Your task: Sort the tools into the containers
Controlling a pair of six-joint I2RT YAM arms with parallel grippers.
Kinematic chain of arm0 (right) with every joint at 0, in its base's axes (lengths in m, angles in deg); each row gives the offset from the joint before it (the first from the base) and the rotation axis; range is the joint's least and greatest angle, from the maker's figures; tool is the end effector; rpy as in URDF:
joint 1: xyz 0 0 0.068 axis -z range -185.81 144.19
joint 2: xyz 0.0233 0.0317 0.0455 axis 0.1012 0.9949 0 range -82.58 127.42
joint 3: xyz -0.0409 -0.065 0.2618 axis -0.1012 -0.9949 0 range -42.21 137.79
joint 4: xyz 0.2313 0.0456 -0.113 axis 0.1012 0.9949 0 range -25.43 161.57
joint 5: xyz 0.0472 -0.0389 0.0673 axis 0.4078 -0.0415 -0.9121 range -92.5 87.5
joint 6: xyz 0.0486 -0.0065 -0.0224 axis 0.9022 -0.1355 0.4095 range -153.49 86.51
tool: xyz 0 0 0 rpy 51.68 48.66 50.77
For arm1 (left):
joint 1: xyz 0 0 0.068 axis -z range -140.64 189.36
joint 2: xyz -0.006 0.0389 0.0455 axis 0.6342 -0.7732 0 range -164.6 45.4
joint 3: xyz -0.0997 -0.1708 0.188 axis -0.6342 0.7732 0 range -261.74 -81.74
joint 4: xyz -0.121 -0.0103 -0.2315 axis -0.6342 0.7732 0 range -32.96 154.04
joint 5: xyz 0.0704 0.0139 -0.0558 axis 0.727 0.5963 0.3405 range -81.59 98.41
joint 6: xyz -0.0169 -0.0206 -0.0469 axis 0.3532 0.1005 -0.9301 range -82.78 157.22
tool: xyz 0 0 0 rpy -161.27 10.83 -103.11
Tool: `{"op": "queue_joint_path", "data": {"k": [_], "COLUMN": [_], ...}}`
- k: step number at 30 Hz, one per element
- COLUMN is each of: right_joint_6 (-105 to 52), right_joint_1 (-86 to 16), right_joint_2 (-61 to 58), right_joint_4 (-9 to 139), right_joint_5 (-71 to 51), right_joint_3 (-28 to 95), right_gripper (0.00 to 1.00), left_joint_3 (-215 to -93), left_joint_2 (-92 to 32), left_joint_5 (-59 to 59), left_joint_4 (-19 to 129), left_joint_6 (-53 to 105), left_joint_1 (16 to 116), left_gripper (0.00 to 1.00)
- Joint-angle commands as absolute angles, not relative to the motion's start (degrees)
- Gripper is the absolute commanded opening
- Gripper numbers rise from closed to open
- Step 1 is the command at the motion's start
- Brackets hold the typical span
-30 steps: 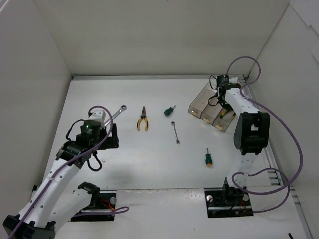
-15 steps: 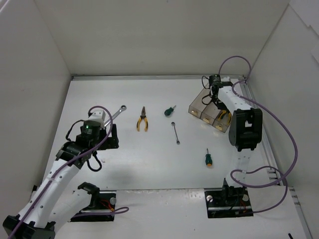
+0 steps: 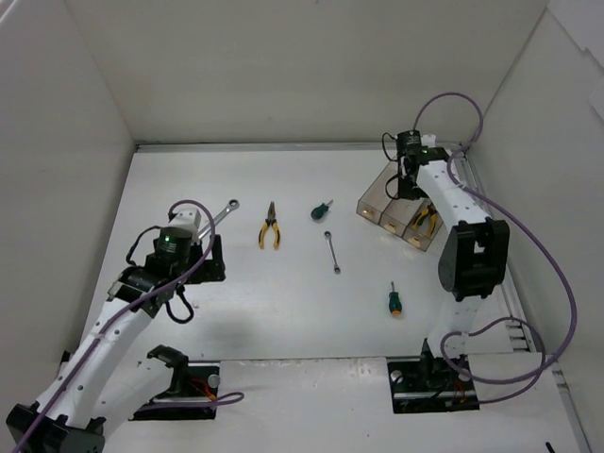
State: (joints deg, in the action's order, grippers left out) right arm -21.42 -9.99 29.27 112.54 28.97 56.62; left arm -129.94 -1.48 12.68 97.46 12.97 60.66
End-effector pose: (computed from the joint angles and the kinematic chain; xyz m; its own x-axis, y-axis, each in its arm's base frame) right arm 0.4213 0.0121 0.2705 -0.8131 0.1194 -0.5698 0.3685 0.8633 -0.3450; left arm 0.1575 -0.0586 0.3027 -0.6624 -0.1813 -0.7269 0.0399 0.9604 -0.2759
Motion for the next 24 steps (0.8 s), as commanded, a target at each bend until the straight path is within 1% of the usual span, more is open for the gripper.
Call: {"op": "queue_joint_path", "data": {"k": [1, 3, 6, 11, 17, 18, 23, 24], "right_joint_6": [-18.03, -17.85, -17.50, -16.88, -15.65, -15.39, -14.43, -14.07], "right_joint_1": [-12.66, -15.29, -18.98, -23.12, -24.18, -24.35, -24.18, -24.00], "right_joint_2": [16.92, 13.49, 8.75, -1.00, -13.40, -15.85, -23.42, -25.43], "right_joint_4": [112.30, 112.04, 111.42, 108.88, 105.53, 105.36, 105.53, 105.71], "right_joint_5": [23.53, 22.56, 18.87, 10.44, 2.78, 2.34, 1.46, 1.63], "right_joint_3": [56.68, 54.75, 51.50, 44.20, 29.10, 27.77, 21.00, 20.46], "right_gripper": [0.66, 0.67, 0.67, 0.67, 0.69, 0.69, 0.70, 0.71], "left_joint_3": [-132.01, -133.84, -137.35, -145.80, -158.70, -160.12, -168.12, -169.00], "left_joint_2": [-4.60, -6.36, -12.42, -28.23, -45.90, -50.19, -61.45, -62.87], "left_joint_5": [12.80, 13.24, 15.52, 14.83, 12.02, 11.41, 9.38, 9.38], "left_joint_4": [94.75, 94.31, 93.52, 92.55, 89.47, 89.47, 89.12, 89.21], "left_joint_6": [13.49, 13.66, 13.93, 14.80, 16.56, 16.56, 16.04, 16.04], "left_joint_1": [60.28, 60.28, 60.28, 60.28, 60.28, 60.28, 60.28, 60.28], "left_gripper": [1.00, 1.00, 0.99, 0.97, 0.94, 0.90, 0.80, 0.75]}}
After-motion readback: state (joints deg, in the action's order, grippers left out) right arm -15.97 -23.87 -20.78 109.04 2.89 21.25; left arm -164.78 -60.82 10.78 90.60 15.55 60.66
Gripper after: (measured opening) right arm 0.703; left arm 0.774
